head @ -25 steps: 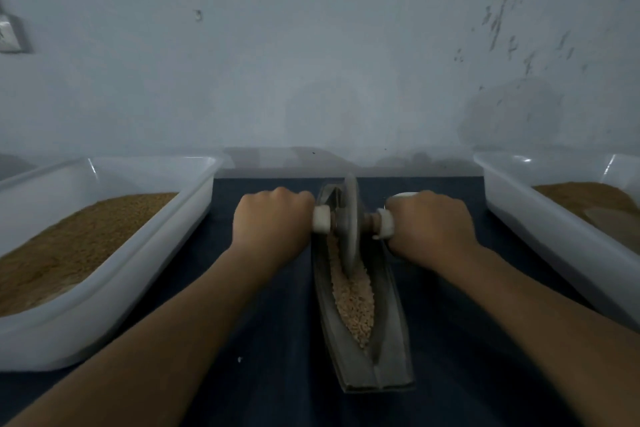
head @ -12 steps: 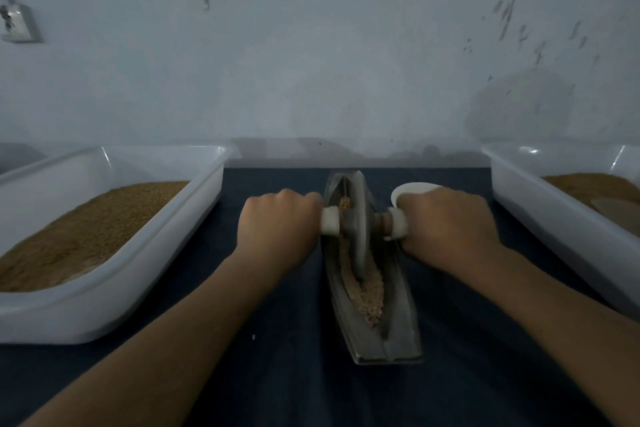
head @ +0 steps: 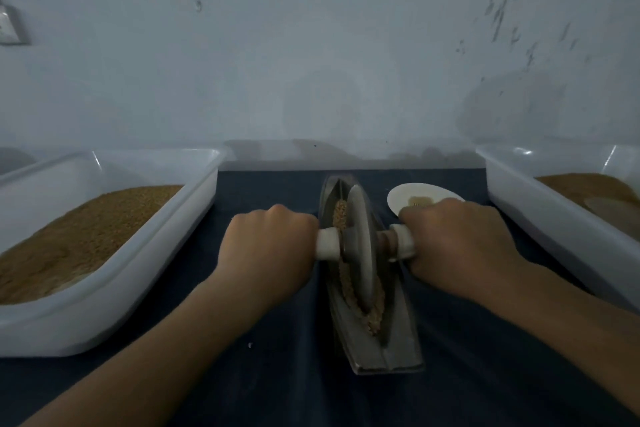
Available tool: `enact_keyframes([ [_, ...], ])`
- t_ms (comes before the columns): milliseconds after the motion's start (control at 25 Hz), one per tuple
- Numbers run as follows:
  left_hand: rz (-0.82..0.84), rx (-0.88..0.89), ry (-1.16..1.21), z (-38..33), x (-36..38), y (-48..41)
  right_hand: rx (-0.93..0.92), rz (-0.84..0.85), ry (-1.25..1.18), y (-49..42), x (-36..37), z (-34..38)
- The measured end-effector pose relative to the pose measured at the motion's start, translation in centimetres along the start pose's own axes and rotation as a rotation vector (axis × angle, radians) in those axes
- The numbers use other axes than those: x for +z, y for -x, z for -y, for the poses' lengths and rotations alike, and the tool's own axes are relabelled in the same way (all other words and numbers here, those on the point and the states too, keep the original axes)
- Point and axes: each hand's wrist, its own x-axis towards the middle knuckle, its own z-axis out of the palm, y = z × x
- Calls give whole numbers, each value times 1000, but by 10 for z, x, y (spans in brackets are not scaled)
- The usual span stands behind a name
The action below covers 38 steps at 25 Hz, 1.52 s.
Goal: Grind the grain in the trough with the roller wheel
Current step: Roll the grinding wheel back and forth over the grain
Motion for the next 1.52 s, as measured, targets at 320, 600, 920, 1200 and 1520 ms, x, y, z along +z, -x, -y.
enact_keyframes([
  [320, 324, -66, 135, 5, 12, -49, 86, 225, -50, -50, 18, -1],
  [600, 112, 62, 27, 5, 9, -15, 4, 5, -7, 1, 12, -6],
  [920, 68, -60, 47, -1, 15, -19, 54, 141, -29, -26, 6, -5],
  [1200, 92, 48, 58, 12, -7, 4, 38, 118, -30, 8, -10, -6],
  [1520, 59, 3, 37, 7, 5, -7, 23, 154, -47, -18, -2, -7],
])
